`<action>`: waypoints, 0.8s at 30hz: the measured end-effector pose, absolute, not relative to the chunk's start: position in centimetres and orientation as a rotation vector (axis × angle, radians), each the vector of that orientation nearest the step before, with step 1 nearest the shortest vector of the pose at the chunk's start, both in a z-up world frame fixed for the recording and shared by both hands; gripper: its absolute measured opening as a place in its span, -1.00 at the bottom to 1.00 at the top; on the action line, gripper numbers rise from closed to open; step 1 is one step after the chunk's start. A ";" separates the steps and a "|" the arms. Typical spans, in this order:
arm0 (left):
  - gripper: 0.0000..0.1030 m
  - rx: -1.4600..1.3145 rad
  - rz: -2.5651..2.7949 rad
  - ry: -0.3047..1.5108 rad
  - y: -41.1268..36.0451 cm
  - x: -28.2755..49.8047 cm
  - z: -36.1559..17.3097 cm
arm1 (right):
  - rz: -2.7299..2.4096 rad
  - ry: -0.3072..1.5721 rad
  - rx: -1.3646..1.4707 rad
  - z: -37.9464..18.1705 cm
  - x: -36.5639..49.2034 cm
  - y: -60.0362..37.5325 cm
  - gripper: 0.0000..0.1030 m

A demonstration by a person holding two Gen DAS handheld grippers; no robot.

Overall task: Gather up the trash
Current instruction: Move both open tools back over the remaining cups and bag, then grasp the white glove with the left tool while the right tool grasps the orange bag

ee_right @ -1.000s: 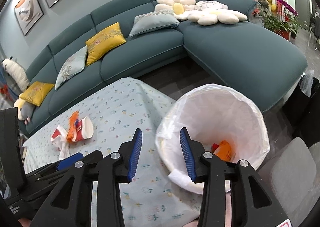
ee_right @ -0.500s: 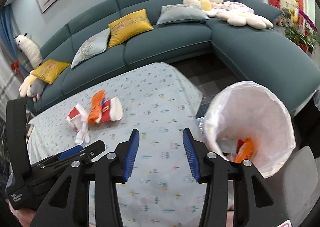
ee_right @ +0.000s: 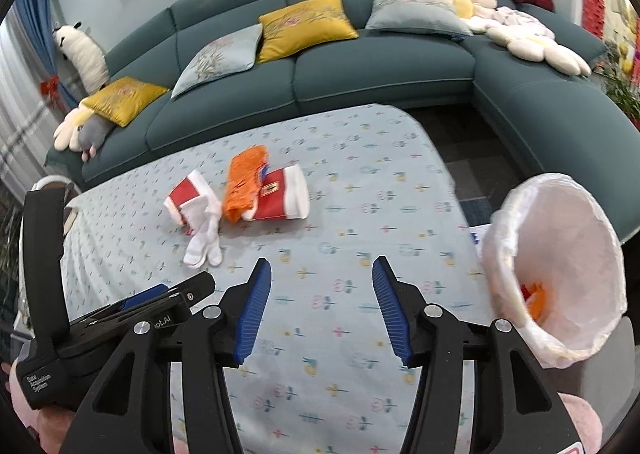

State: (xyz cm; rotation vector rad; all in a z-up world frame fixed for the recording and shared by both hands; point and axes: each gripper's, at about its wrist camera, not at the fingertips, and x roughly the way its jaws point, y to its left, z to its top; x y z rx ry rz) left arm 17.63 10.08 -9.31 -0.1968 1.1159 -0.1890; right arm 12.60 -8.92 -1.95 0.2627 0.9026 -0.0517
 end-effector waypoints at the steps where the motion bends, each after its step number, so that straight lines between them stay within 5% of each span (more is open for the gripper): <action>1: 0.23 -0.203 -0.181 1.121 10.7 18.0 -9.6 | -0.043 0.910 0.259 -2.2 13.3 -8.4 0.00; 24: 0.20 -0.274 -0.171 1.225 15.3 28.9 -15.8 | 0.017 1.048 0.253 -9.9 30.6 -2.0 0.00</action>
